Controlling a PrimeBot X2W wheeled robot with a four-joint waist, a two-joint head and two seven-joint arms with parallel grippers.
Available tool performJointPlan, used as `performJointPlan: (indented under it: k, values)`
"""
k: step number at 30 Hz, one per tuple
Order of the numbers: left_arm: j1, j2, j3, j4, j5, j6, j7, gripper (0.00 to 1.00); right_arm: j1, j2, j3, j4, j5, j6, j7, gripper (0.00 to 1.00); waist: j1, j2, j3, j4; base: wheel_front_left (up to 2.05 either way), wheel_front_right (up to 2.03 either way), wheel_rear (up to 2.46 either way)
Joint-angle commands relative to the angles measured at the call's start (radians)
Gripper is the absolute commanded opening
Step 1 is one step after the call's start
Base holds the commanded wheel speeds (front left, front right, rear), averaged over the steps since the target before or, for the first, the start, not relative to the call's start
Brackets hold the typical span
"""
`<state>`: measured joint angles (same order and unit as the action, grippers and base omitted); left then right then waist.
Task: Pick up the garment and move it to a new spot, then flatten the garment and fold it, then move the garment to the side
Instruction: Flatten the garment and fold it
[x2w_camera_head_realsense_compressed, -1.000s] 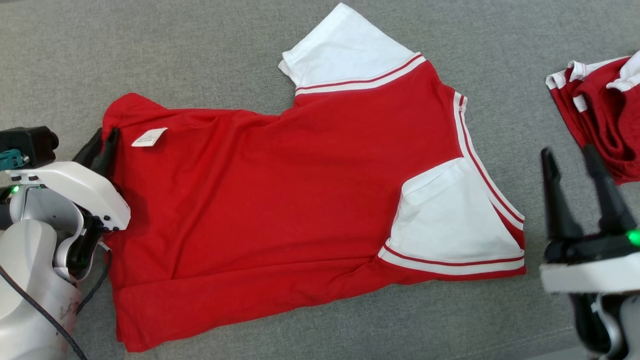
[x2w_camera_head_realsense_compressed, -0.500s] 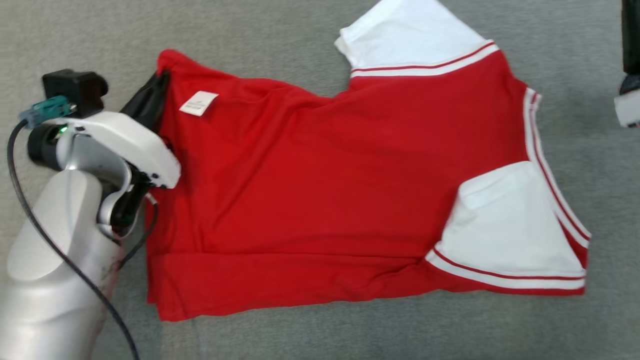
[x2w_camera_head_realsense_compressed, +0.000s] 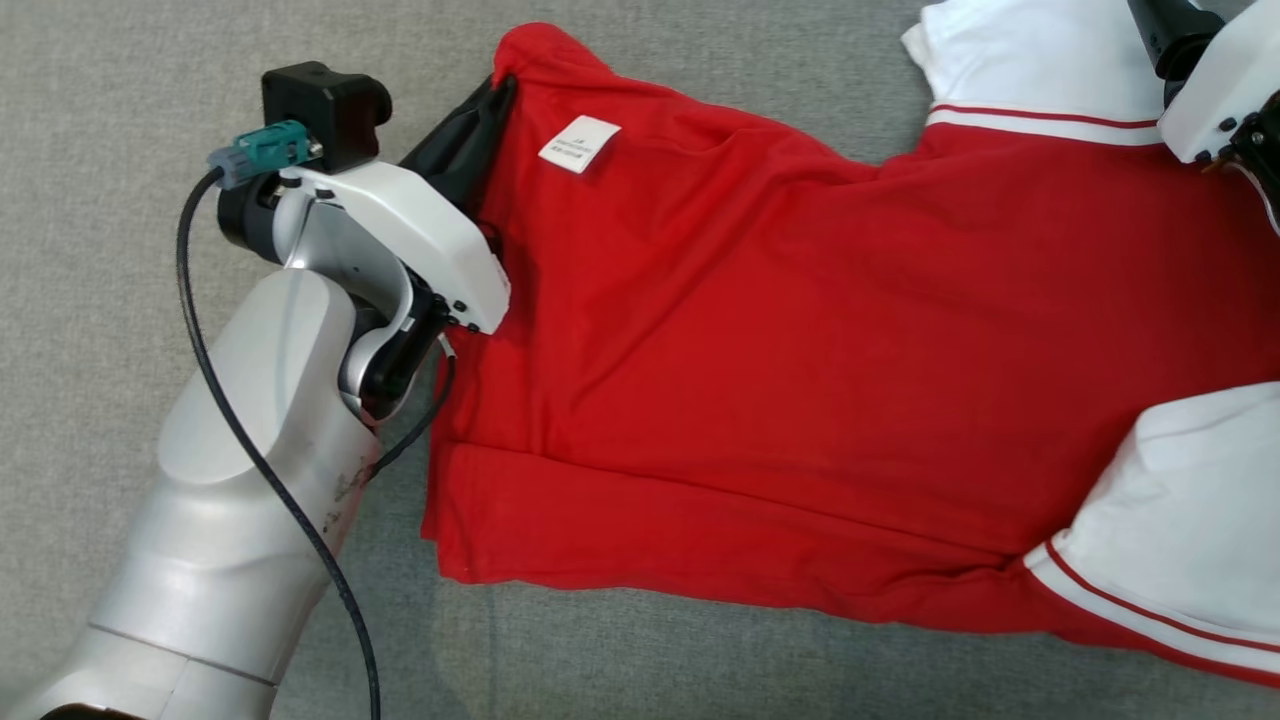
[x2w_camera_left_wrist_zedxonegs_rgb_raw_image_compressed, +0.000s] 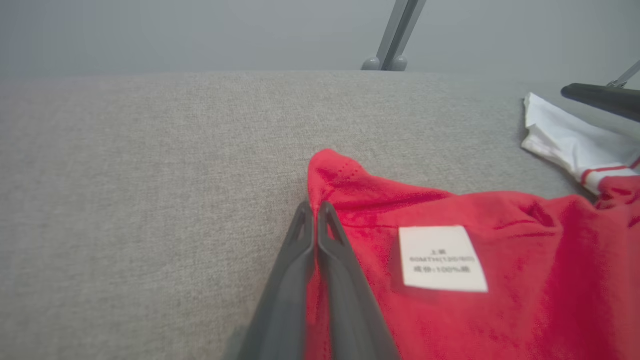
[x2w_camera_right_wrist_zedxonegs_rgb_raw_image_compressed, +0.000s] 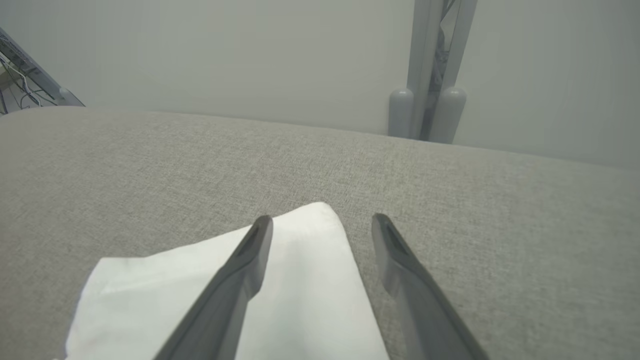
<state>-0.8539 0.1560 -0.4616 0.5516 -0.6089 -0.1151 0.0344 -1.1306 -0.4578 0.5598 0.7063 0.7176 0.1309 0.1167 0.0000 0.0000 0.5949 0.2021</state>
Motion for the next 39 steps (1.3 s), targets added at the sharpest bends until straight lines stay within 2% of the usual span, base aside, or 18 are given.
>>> performJointPlan:
  k: [1, 8, 9, 10, 11, 13, 17, 23, 27, 33, 39]
  values:
    - [-0.021, -0.004, -0.007, 0.009, -0.008, -0.007, -0.008, 0.0, -0.024, -0.009, 0.025, 0.022, 0.022, 0.0, 0.017, 1.0, 0.0, 0.0, 0.017, 0.024, 0.0, 0.0, 0.0]
    - [-0.046, -0.018, -0.038, 0.042, -0.027, -0.014, -0.032, 0.0, -0.076, -0.027, 0.161, 0.084, 0.111, 0.0, 0.151, 1.0, 0.0, 0.0, 0.023, 0.043, 0.0, 0.0, 0.0]
    - [-0.047, -0.02, -0.041, 0.046, -0.033, -0.015, -0.038, 0.0, -0.082, -0.032, 0.177, 0.089, 0.124, 0.0, 0.167, 0.95, 0.0, 0.0, 0.023, 0.044, 0.0, 0.0, 0.0]
    - [-0.049, -0.02, -0.044, 0.052, -0.038, -0.016, -0.043, 0.0, -0.089, -0.036, 0.186, 0.096, 0.142, 0.0, 0.178, 0.37, 0.0, 0.0, 0.022, 0.044, 0.0, 0.0, 0.0]
    - [-0.053, -0.017, -0.045, 0.057, -0.042, -0.014, -0.046, 0.0, -0.097, -0.039, 0.197, 0.1, 0.153, 0.0, 0.187, 0.0, 0.0, 0.0, 0.022, 0.043, 0.0, 0.0, 0.0]
    - [-0.058, -0.013, -0.043, 0.063, -0.057, -0.015, -0.056, 0.0, -0.11, -0.045, 0.214, 0.097, 0.178, 0.0, 0.182, 0.0, 0.0, 0.0, 0.019, 0.036, 0.0, 0.0, 0.0]
    - [-0.053, 0.007, -0.036, 0.058, -0.099, -0.015, -0.065, 0.0, -0.136, -0.069, 0.224, 0.065, 0.215, 0.0, 0.102, 0.0, 0.0, 0.0, 0.009, 0.015, 0.0, 0.0, 0.0]
    - [-0.017, 0.065, -0.017, -0.003, -0.165, -0.016, -0.061, 0.0, -0.121, -0.119, 0.242, -0.029, 0.284, 0.0, -0.025, 0.0, 0.0, 0.0, -0.02, -0.023, 0.0, 0.0, 0.0]
    - [0.017, 0.112, 0.017, -0.07, -0.209, -0.016, -0.043, 0.0, -0.093, -0.153, 0.25, -0.098, 0.336, 0.0, -0.086, 0.0, 0.0, 0.0, -0.044, -0.049, 0.0, 0.0, 0.0]
    - [0.088, 0.161, 0.066, -0.186, -0.279, 0.011, 0.006, 0.0, -0.043, -0.187, 0.265, -0.189, 0.42, 0.0, -0.137, 0.0, 0.0, 0.0, -0.063, -0.086, 0.0, 0.0, 0.0]
    - [0.237, 0.189, 0.123, -0.36, -0.407, 0.022, 0.065, 0.0, 0.102, -0.248, 0.263, -0.374, 0.519, 0.0, -0.203, 0.0, 0.0, 0.0, -0.098, -0.125, 0.0, 0.0, 0.0]
